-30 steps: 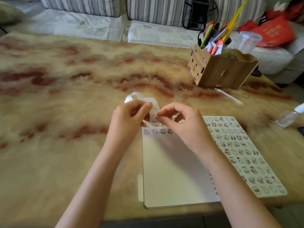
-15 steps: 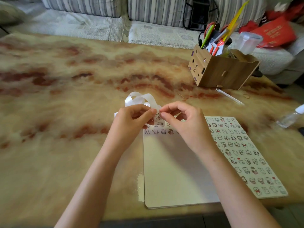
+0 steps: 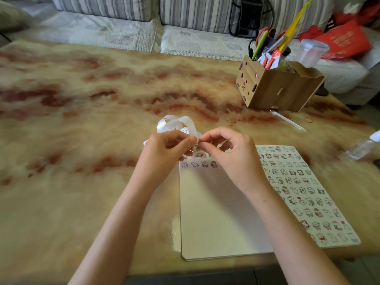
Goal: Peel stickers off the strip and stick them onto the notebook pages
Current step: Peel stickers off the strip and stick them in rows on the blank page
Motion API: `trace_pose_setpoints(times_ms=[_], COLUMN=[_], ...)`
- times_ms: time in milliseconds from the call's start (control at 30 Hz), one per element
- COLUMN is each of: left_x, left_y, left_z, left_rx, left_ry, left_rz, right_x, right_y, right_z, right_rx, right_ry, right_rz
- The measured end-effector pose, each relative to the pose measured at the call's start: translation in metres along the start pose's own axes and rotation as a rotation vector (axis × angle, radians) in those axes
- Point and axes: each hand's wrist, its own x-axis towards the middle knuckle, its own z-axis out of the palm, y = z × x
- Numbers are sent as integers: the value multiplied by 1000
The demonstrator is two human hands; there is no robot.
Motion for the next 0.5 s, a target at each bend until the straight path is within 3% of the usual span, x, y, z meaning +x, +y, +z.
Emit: trace_pose_setpoints(times_ms=[500], left_x=[1], left_y=[-2], left_z=[1], left_rx=[-3], left_ry=[37], left_rz=[-61], right_x=[-2], right_y=[8], right_z=[7], right_rx=[-263], right_ry=[77], right_rz=[-168])
